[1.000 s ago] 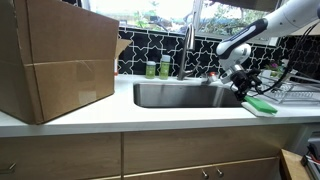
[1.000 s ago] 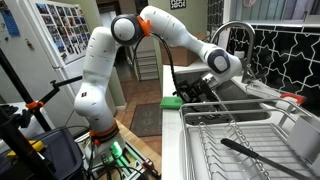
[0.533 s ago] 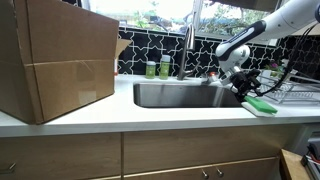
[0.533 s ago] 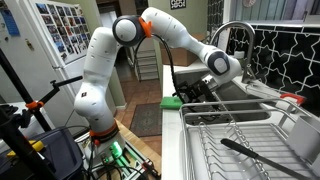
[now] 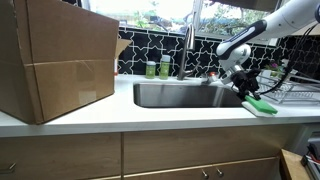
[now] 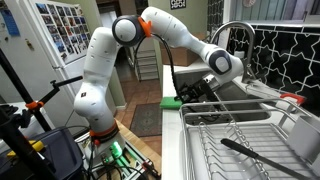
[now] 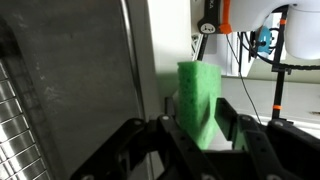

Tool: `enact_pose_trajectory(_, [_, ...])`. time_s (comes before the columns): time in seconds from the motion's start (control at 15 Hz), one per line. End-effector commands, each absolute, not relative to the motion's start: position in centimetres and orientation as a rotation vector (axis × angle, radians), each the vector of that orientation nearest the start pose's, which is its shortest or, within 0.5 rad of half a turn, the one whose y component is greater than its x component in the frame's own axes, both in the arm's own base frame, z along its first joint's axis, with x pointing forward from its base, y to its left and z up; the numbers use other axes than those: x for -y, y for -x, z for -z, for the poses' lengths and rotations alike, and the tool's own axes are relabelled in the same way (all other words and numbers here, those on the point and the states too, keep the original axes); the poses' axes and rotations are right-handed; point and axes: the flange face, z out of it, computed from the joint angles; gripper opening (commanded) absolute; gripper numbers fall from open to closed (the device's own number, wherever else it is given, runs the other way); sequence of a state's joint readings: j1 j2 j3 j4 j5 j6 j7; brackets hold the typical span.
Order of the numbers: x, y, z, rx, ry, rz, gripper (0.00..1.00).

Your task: Place the two sponges in the sponge holder

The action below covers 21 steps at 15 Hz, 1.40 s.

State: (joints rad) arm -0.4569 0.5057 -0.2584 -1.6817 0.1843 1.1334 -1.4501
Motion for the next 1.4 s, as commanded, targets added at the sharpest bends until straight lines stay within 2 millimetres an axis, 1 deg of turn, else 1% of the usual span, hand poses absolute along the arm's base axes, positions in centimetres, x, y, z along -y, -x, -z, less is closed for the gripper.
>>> enact_pose_trajectory(0.0, [33.2, -42.9, -29.5, 0.663, 2.027, -0.515, 0.42])
enact_pose_trajectory(0.2, [33.3, -42.8, -29.7, 0.649, 2.031, -0.513, 0.37])
enact_pose_trajectory(0.27, [33.4, -42.8, -29.7, 0.646, 2.031, -0.513, 0.33])
enact_pose_trajectory(0.33, [33.4, -42.8, -29.7, 0.643, 2.030, -0.514, 0.33])
enact_pose_trajectory(0.4, [33.4, -42.8, -29.6, 0.639, 2.030, -0.517, 0.29])
enact_pose_trajectory(0.47, [33.5, -42.8, -29.6, 0.635, 2.030, -0.519, 0.31])
enact_pose_trajectory(0.53, [33.5, -42.8, -29.6, 0.630, 2.029, -0.521, 0.24])
enact_pose_trajectory(0.6, [33.5, -42.7, -29.6, 0.626, 2.030, -0.521, 0.24])
enact_pose_trajectory(0.67, [33.6, -42.7, -29.7, 0.621, 2.030, -0.522, 0.18])
enact_pose_trajectory(0.73, [33.6, -42.6, -29.8, 0.619, 2.030, -0.521, 0.16])
enact_pose_trajectory(0.87, [33.7, -42.5, -30.5, 0.616, 2.031, -0.517, 0.07])
enact_pose_trajectory(0.93, [33.8, -42.4, -30.8, 0.615, 2.034, -0.515, 0.09])
enact_pose_trajectory(1.0, [33.9, -42.3, -31.2, 0.613, 2.037, -0.515, 0.04])
enact_pose_trajectory(1.07, [34.0, -42.2, -31.7, 0.611, 2.036, -0.515, 0.07])
enact_pose_trajectory(1.13, [34.1, -42.1, -32.2, 0.610, 2.032, -0.515, 0.06])
enact_pose_trajectory(1.33, [34.3, -41.5, -34.3, 0.611, 2.023, -0.508, 0.06])
